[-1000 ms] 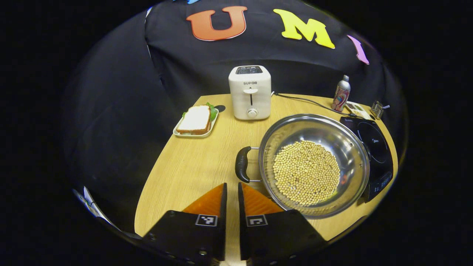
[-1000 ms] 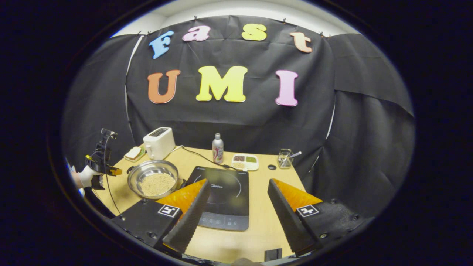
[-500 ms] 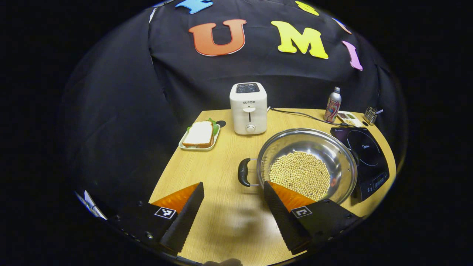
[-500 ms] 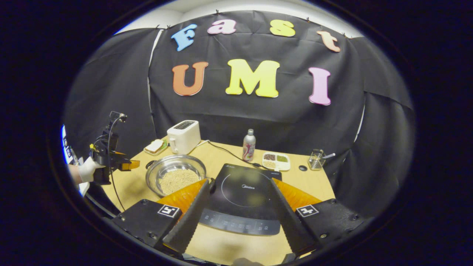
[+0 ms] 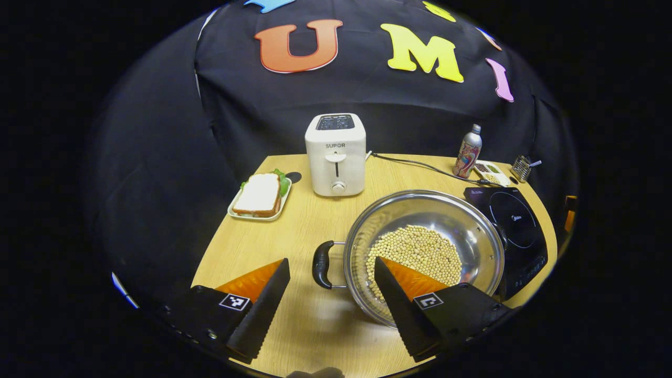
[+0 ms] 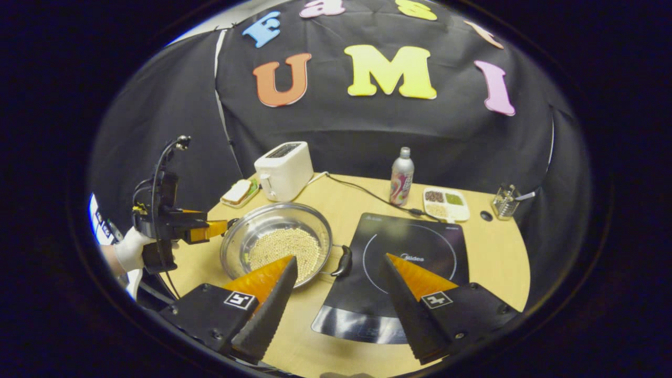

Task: First push the handle of the pot to place it horizontally, then grasp the pot with both hands and set it on the induction cooktop.

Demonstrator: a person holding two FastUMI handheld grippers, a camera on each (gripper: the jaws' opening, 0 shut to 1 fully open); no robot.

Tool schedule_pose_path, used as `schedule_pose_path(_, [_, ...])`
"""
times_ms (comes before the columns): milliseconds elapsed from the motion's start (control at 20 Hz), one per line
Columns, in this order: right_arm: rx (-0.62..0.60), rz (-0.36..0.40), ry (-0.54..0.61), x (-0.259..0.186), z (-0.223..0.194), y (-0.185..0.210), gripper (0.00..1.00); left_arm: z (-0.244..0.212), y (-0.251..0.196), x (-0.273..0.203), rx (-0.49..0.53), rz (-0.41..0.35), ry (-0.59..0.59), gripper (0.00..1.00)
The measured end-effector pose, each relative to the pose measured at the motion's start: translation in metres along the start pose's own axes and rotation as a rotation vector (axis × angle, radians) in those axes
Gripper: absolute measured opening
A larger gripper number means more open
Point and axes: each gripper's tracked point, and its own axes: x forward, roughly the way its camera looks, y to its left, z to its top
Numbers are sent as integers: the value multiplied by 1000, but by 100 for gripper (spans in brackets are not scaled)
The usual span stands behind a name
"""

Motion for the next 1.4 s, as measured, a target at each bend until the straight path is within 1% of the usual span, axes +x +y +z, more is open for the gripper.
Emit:
schedule_pose_path(100, [33, 12, 71, 30, -9, 4, 100, -3, 0, 15, -2, -6, 35, 97])
schedule_pose_path(150, [42, 7, 99, 44, -13, 3, 100, -6, 0, 19, -4, -10, 53, 97])
schedule_pose_path(250, [53, -9, 150, 72, -21, -1, 96, -9, 1, 31, 5, -5, 76, 97])
schedule_pose_path(300, [60, -11, 175, 82, -25, -1, 93, -10, 2, 38, 7, -3, 92, 97])
schedule_pose_path(350, [66, -14, 198, 93, -28, -1, 97, -11, 3, 43, 12, 2, 104, 97])
schedule_pose_path(450, [67, -13, 236, 110, -33, -1, 97, -12, 2, 52, 24, 1, 130, 97])
schedule_pose_path(550, [75, -32, 268, 121, -39, -6, 97, -14, 4, 57, 32, 6, 146, 97])
schedule_pose_path(600, [88, -40, 290, 126, -43, -7, 96, -15, 3, 60, 28, 4, 160, 100])
schedule_pose_path(650, [102, -36, 304, 129, -46, -5, 90, -16, 3, 62, 28, 0, 167, 97])
schedule_pose_path(700, [107, -42, 320, 133, -49, -6, 96, -16, 3, 65, 29, 3, 172, 97])
schedule_pose_path(750, [103, -49, 310, 135, -45, -7, 96, -18, 4, 67, 28, 4, 182, 92])
schedule_pose_path(800, [92, -42, 311, 137, -45, -5, 89, -17, 2, 68, 20, -2, 183, 80])
schedule_pose_path(850, [81, -43, 332, 139, -47, -5, 87, -19, -2, 68, 7, -22, 196, 81])
schedule_pose_path(900, [80, -48, 324, 141, -44, -5, 86, -19, -3, 67, 1, -26, 205, 80])
schedule_pose_path(950, [85, -48, 334, 140, -45, -4, 84, -21, -4, 69, 3, -31, 220, 70])
schedule_pose_path(1000, [92, -52, 336, 141, -45, -5, 76, -22, -5, 70, 12, -34, 220, 71])
schedule_pose_path(1100, [97, -51, 341, 141, -44, -6, 77, -24, -5, 68, 32, -48, 246, 70])
schedule_pose_path(1200, [111, -54, 350, 142, -44, -6, 74, -25, -7, 66, 37, -71, 272, 66])
schedule_pose_path(1250, [120, -61, 357, 142, -43, -7, 73, -26, -6, 66, 31, -79, 285, 75])
schedule_pose_path(1300, [120, -65, 364, 142, -44, -6, 70, -27, -7, 66, 23, -85, 292, 64])
schedule_pose_path(1350, [114, -65, 365, 142, -44, -6, 69, -27, -7, 67, 23, -90, 297, 64])
schedule_pose_path(1400, [114, -63, 368, 141, -44, -6, 65, -27, -8, 66, 26, -93, 298, 62])
